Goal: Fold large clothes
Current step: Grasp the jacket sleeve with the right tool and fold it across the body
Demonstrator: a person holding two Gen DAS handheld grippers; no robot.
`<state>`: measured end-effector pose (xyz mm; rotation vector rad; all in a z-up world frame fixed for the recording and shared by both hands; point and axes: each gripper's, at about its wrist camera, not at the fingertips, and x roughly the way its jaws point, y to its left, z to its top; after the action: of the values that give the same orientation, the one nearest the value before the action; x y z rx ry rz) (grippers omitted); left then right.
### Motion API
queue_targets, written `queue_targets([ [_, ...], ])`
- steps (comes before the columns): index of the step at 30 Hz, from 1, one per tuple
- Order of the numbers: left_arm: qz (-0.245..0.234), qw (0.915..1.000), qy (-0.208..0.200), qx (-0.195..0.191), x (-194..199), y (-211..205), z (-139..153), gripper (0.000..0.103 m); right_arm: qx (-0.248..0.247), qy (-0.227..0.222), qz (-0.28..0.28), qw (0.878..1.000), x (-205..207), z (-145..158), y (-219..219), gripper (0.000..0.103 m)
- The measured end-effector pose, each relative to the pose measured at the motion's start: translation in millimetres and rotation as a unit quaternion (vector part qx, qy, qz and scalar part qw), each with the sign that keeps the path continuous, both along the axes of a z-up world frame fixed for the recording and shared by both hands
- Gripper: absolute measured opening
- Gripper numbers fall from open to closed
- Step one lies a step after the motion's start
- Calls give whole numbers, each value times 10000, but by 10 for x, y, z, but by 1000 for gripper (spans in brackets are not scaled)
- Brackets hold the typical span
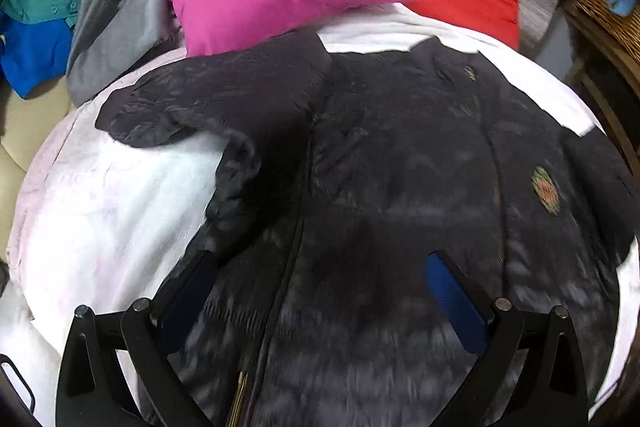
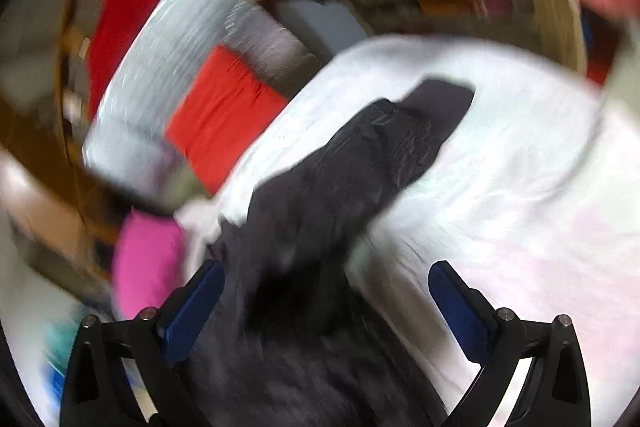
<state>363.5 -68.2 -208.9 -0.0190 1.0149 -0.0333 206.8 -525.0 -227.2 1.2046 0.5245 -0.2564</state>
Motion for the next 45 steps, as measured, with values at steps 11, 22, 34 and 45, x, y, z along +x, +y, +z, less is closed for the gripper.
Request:
queue_targets([
  [11,241,9964,-260,-775,147,89,-134,103,975,158,-677,9928,638,-742,-760,80],
  [22,488,9922,-1134,189,56,249,182,103,-457,-560,-186,9972,638,157,-274,16],
  [34,1031,9851,-1350,265,-77,961,383,103,-1100,-1034,2361,9599,1045,732,1883,16],
  [45,1161,9834,-1397,6,-104,1084,418,103,-853,-579,3806,9190,637,503,2559,80],
])
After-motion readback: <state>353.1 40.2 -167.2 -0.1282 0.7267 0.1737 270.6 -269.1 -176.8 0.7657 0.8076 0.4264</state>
